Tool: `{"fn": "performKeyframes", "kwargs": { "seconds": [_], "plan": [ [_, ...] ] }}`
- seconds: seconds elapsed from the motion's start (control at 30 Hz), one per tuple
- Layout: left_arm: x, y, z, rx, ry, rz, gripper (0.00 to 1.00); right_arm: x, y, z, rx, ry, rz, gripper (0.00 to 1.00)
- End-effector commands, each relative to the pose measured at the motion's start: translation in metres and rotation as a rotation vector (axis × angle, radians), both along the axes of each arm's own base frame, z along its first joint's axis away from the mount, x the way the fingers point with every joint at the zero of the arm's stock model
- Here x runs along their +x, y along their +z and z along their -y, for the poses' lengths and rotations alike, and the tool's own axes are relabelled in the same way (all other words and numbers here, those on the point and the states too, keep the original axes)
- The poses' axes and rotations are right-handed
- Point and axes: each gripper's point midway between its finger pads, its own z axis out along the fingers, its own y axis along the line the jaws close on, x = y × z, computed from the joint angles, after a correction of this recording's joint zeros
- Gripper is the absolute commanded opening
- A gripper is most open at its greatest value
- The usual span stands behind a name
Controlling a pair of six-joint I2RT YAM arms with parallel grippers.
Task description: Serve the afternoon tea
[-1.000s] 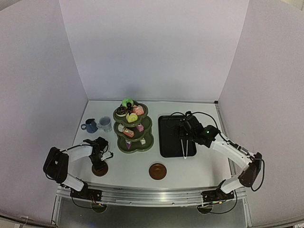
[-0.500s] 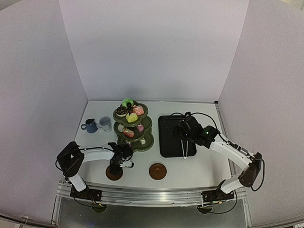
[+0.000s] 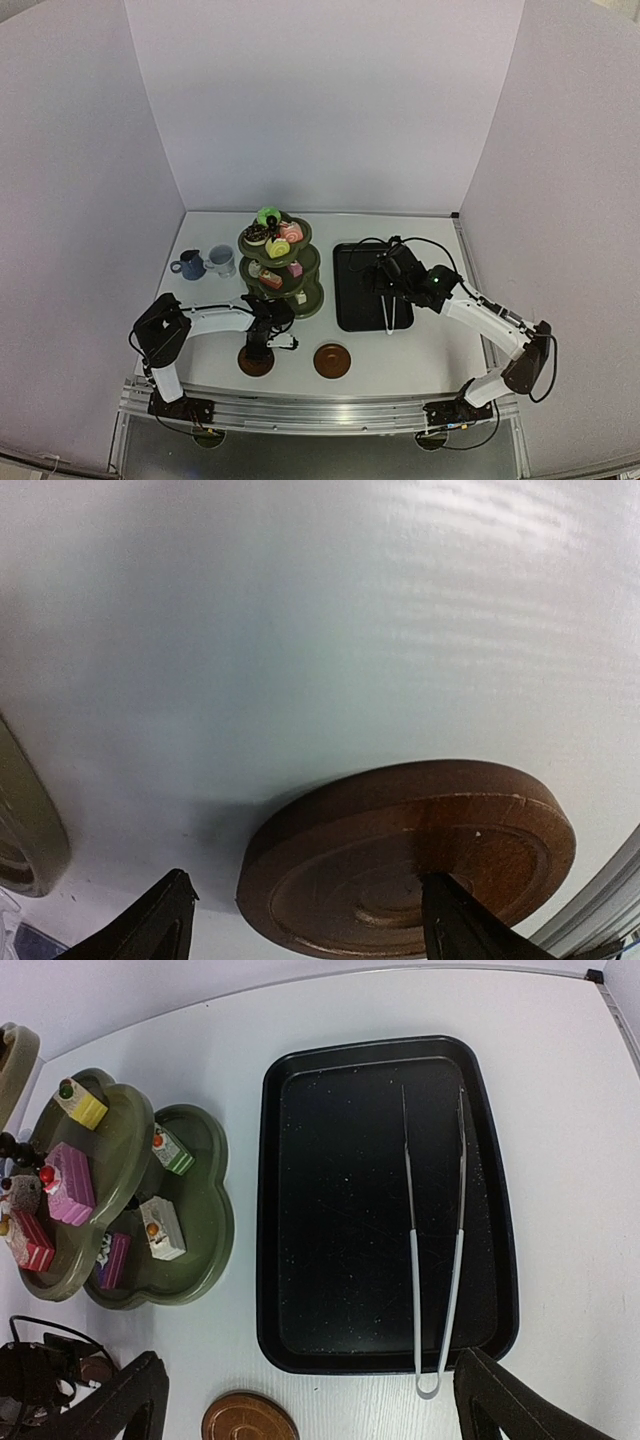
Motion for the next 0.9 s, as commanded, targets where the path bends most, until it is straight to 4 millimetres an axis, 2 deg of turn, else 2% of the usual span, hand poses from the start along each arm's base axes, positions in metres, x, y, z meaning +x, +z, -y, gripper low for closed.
{"fn": "performKeyframes", "kwargs": {
  "seconds": [0.0,0.2,0.4,0.5,0.73,0.87],
  "plan": [
    [0.033,-0.021,0.064,-0.22,-0.006,0.116,0.78,0.0,0.015,-0.003,0.037,-0.005,0.035,0.97],
    [0.034,-0.03,0.053,-0.184,-0.022,0.139,0.79,-0.004,0.016,0.001,0.045,-0.016,0.037,0.97],
    [0.06,-0.022,0.062,-0.198,0.014,0.232,0.79,-0.006,0.016,0.0,0.049,-0.012,0.034,0.97],
    [0.067,-0.019,0.064,-0.203,0.019,0.249,0.79,-0.007,0.017,-0.001,0.053,-0.009,0.035,0.97],
    [0.055,-0.022,0.052,-0.199,0.017,0.215,0.8,-0.011,0.018,-0.001,0.055,-0.009,0.038,0.98],
    [0.046,-0.009,0.053,-0.235,0.016,0.182,0.81,-0.01,0.015,-0.002,0.051,-0.008,0.035,0.97]
  ]
}}
